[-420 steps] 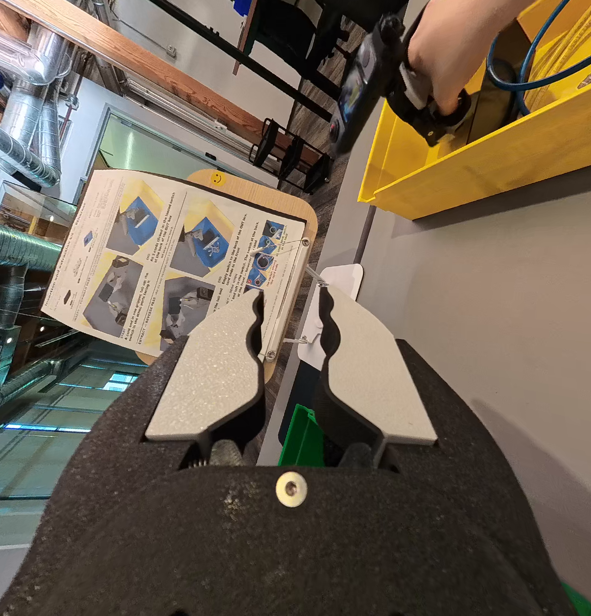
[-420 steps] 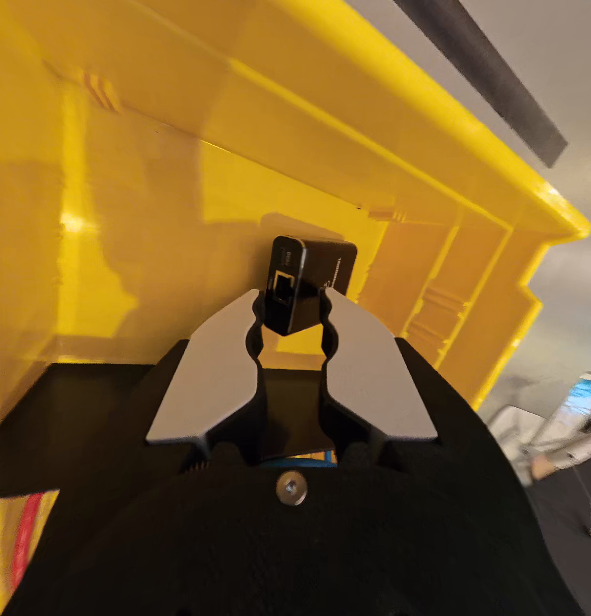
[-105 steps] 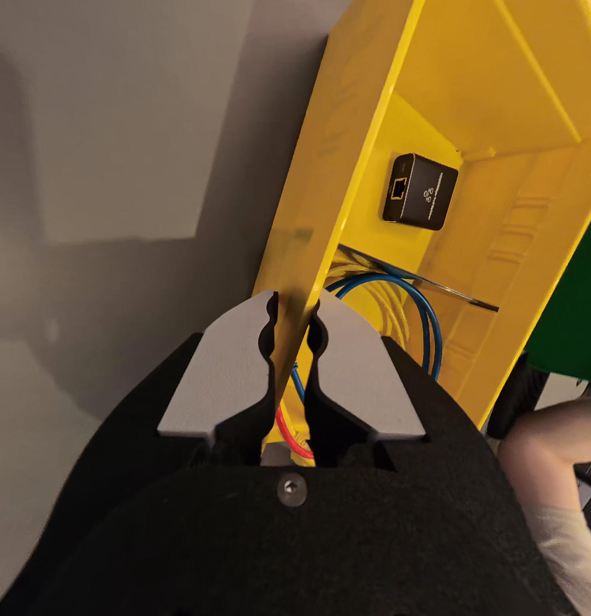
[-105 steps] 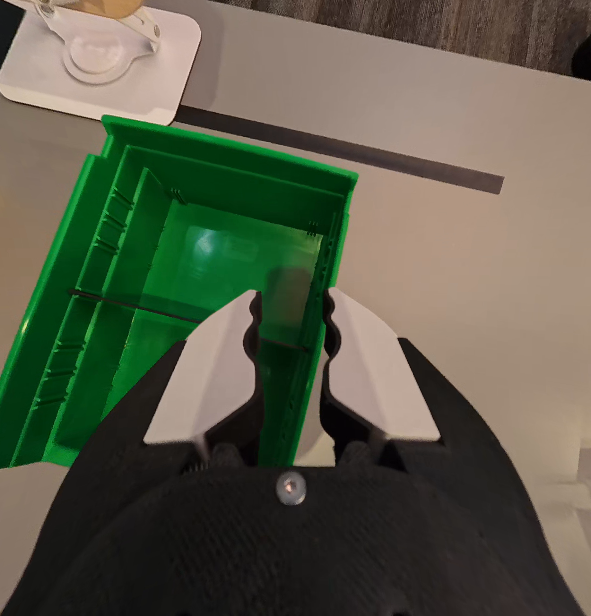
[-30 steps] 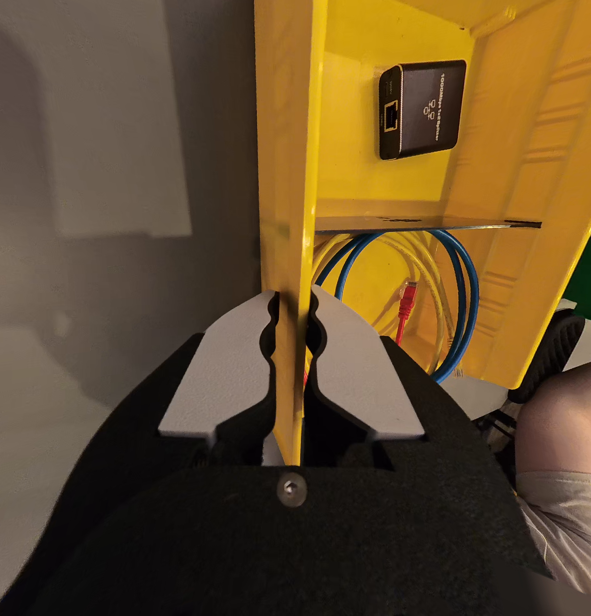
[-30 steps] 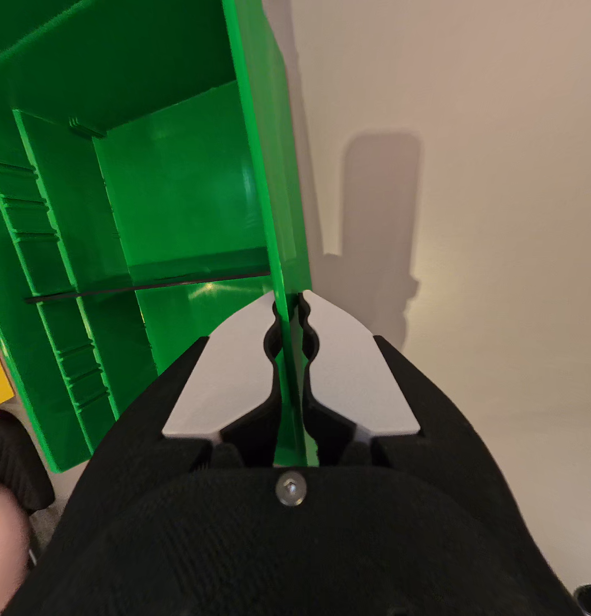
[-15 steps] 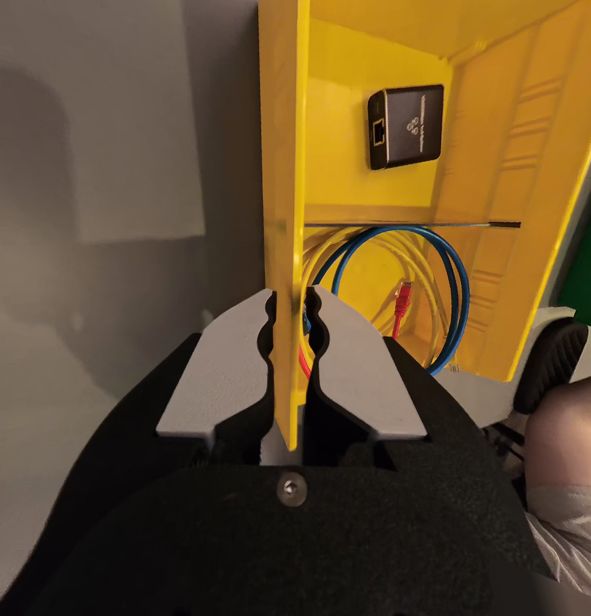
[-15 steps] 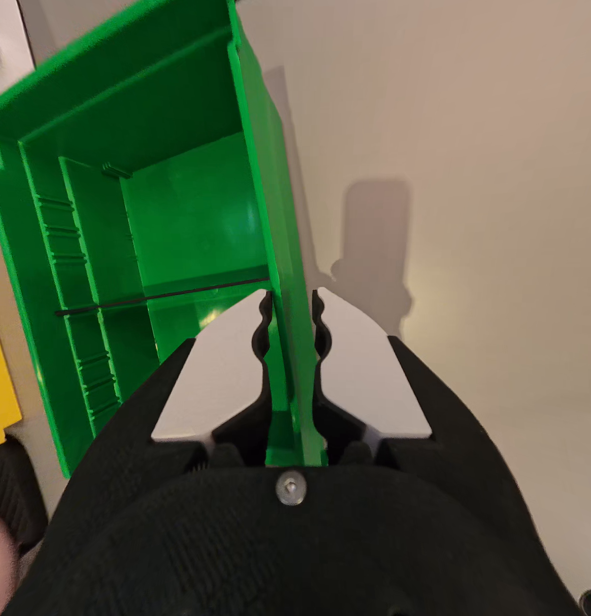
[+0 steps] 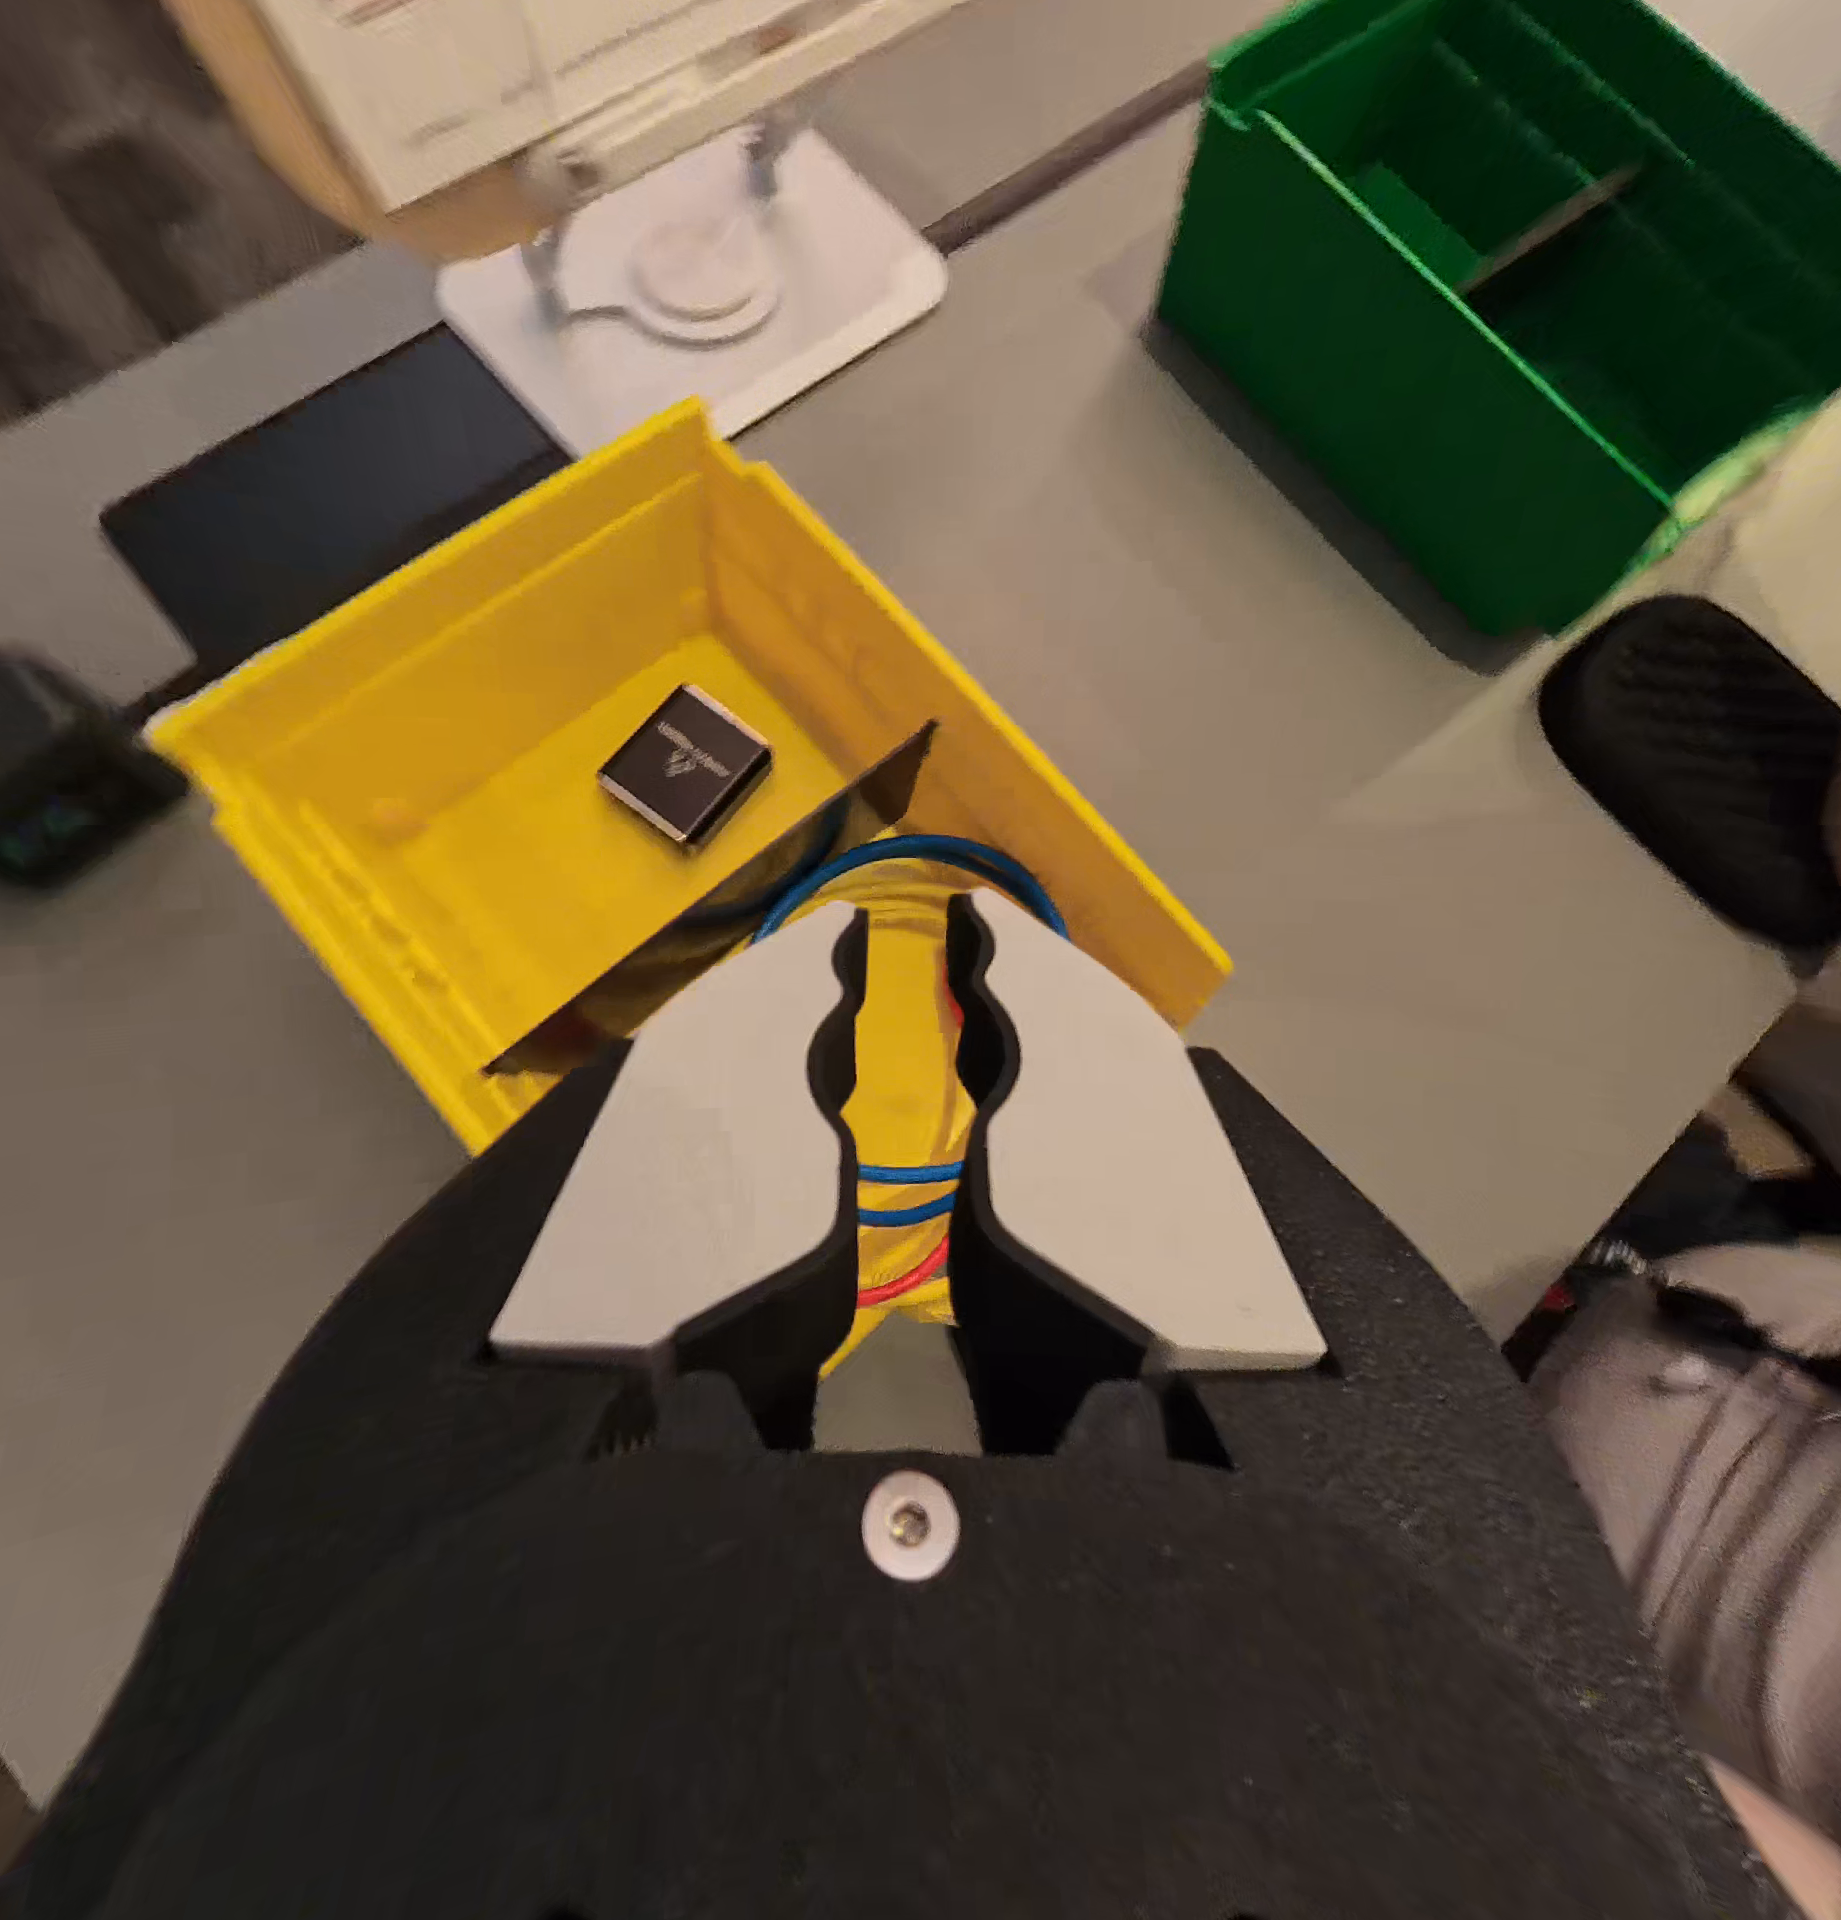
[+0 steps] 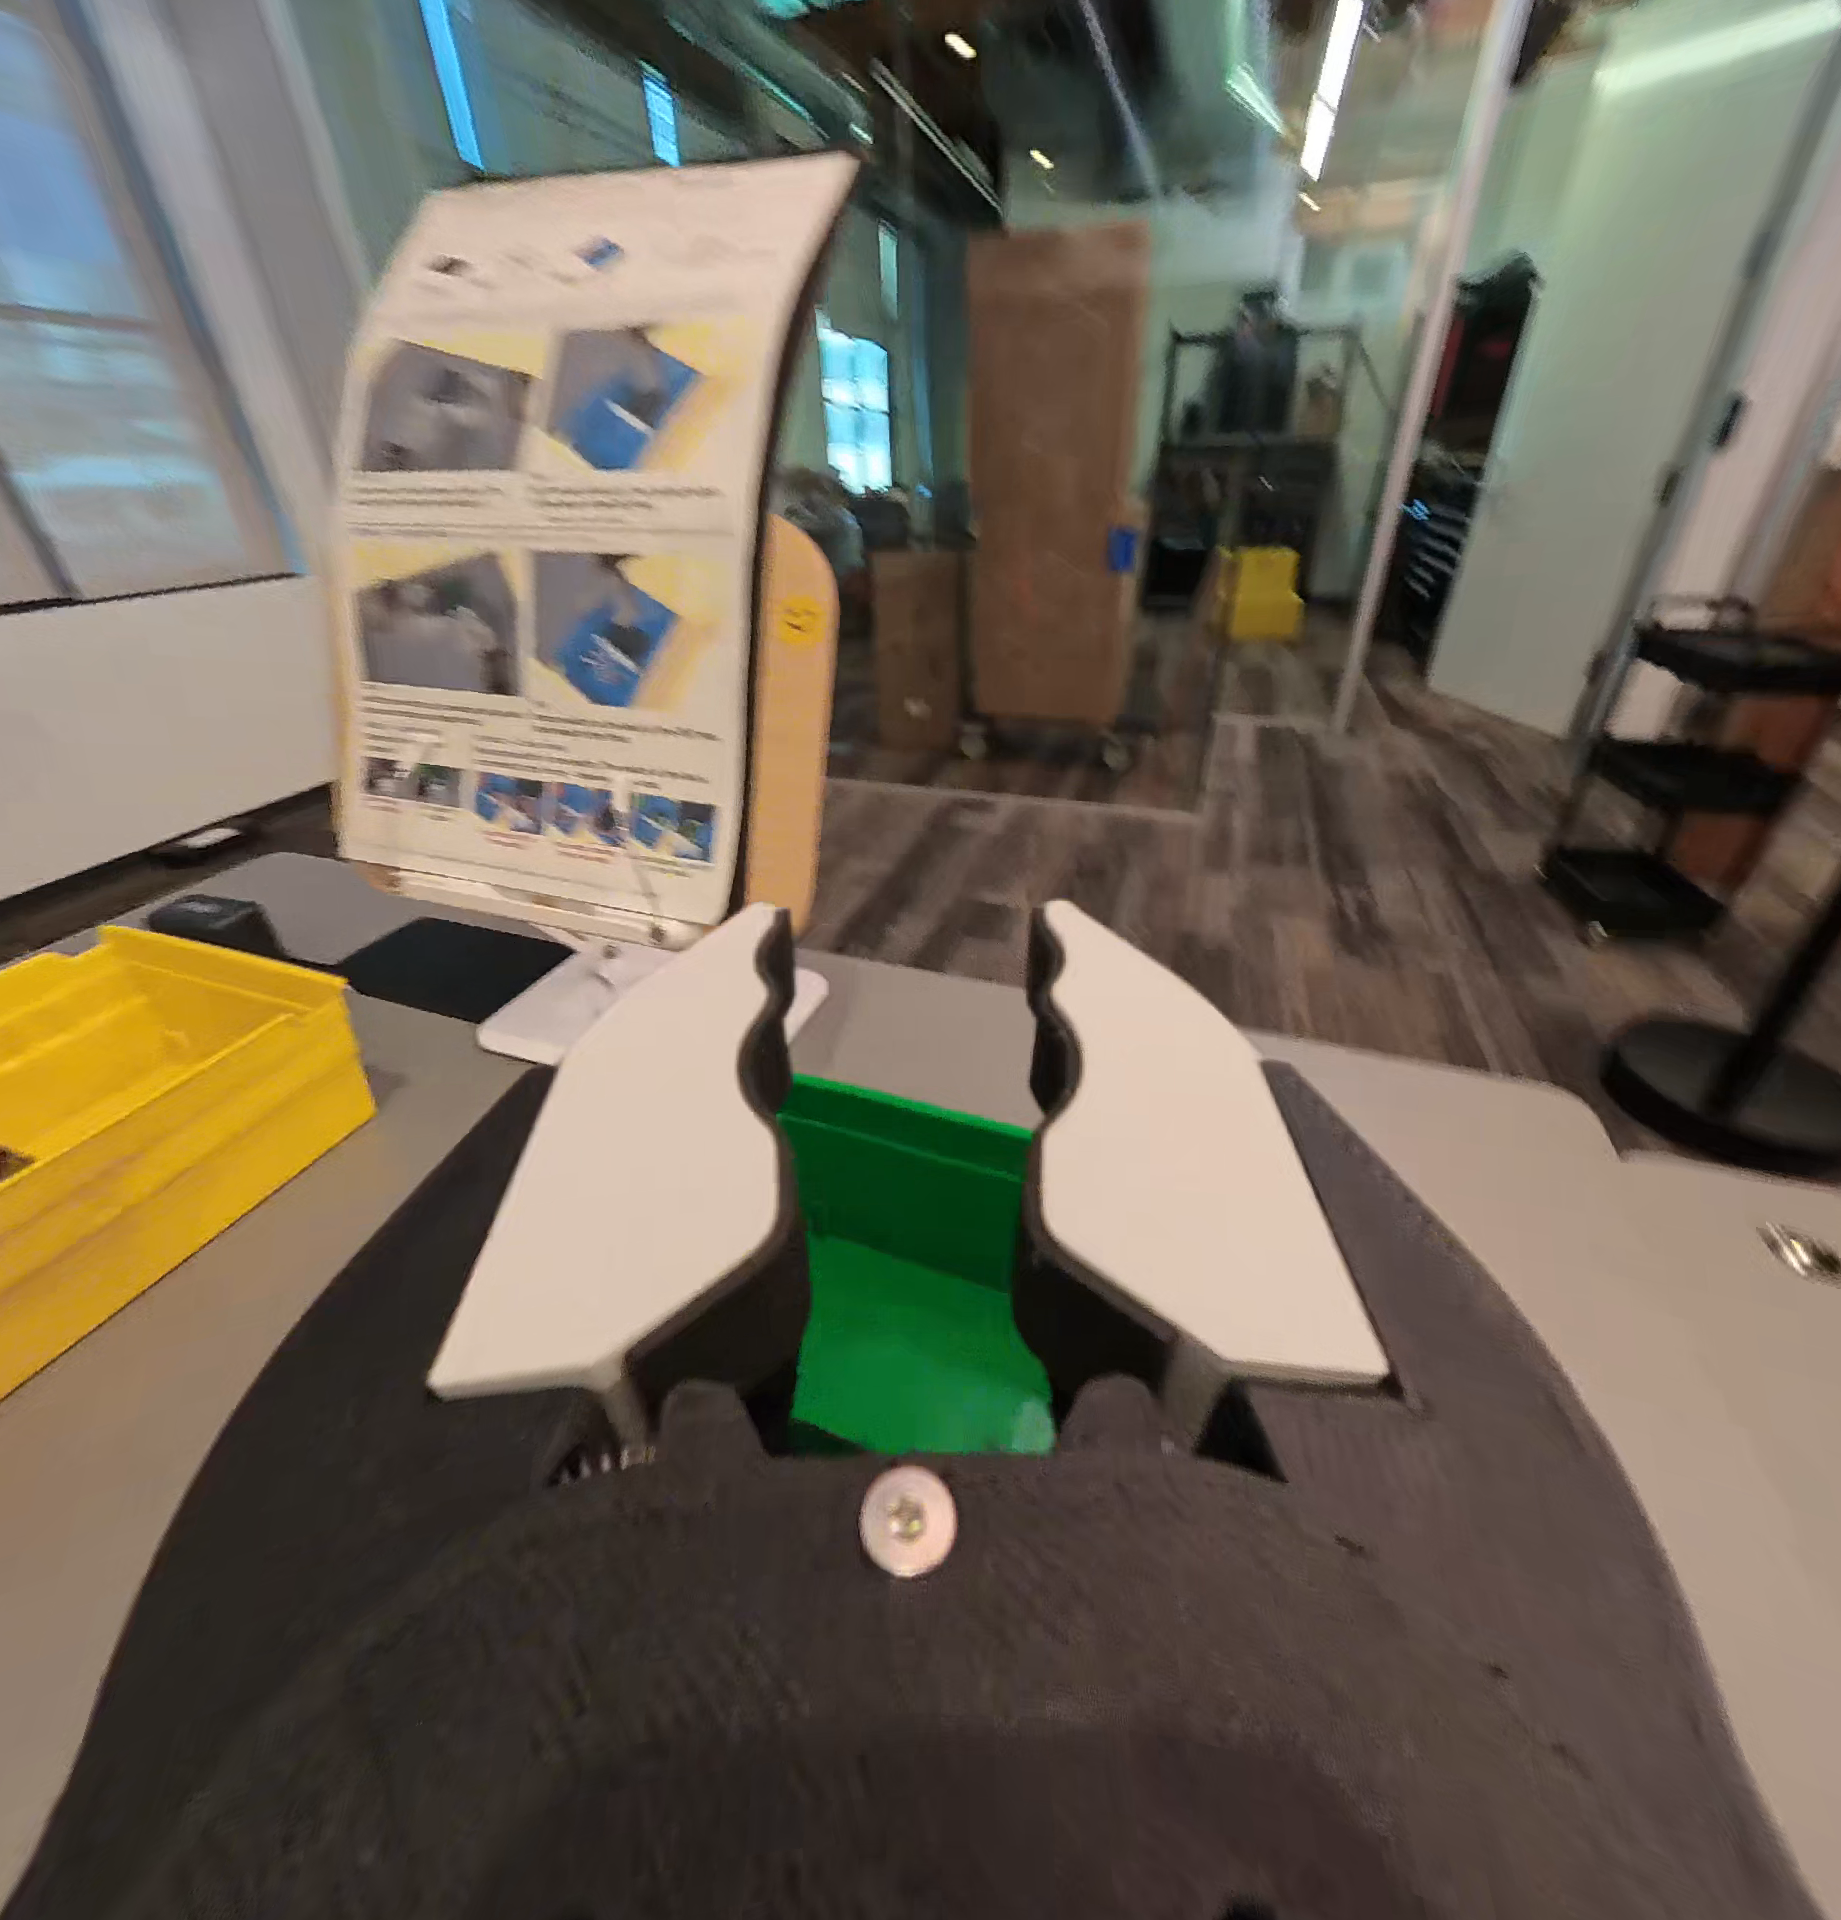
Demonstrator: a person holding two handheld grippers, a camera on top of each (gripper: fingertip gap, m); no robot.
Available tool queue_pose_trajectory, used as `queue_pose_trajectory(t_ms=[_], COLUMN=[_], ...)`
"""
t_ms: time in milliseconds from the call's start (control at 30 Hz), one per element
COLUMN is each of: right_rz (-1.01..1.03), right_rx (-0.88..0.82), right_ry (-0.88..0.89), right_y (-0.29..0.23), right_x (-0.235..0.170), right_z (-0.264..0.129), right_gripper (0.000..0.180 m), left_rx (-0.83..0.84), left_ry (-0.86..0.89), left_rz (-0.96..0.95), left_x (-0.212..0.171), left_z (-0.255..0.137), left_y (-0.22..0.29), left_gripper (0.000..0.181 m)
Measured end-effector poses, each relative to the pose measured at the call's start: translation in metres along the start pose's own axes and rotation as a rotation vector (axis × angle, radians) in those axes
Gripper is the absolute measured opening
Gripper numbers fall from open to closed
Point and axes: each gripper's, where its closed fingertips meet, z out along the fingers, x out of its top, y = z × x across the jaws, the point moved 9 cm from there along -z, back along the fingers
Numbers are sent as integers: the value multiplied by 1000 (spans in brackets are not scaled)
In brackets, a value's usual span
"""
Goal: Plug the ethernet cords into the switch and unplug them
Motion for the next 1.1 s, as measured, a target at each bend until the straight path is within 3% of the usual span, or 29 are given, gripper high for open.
queue_pose_trajectory(t_ms=[100, 233, 300, 500, 800, 1100], right_rz=[-60, -78, -89, -95, -60, -38], right_rx=[22, 7, -16, -57, -85, -97], right_ry=[36, -40, -66, -105, -124, -146], right_y=[-9, -10, -7, 2, 15, 21], right_x=[-3, -9, -12, -17, -24, -29], right_z=[5, 13, 14, 12, 6, 6], right_gripper=[45, 45, 45, 43, 42, 40], left_rx=[-133, -68, -149, -271, -297, -339], left_ry=[-192, -512, -545, -696, -886, -899], left_rz=[219, 396, 364, 315, 158, 205], left_x=[-17, -36, -33, -47, -68, -68], left_z=[20, 61, 74, 99, 121, 119], left_y=[31, 41, 45, 44, 25, 32], left_gripper=[22, 11, 5, 19, 24, 7])
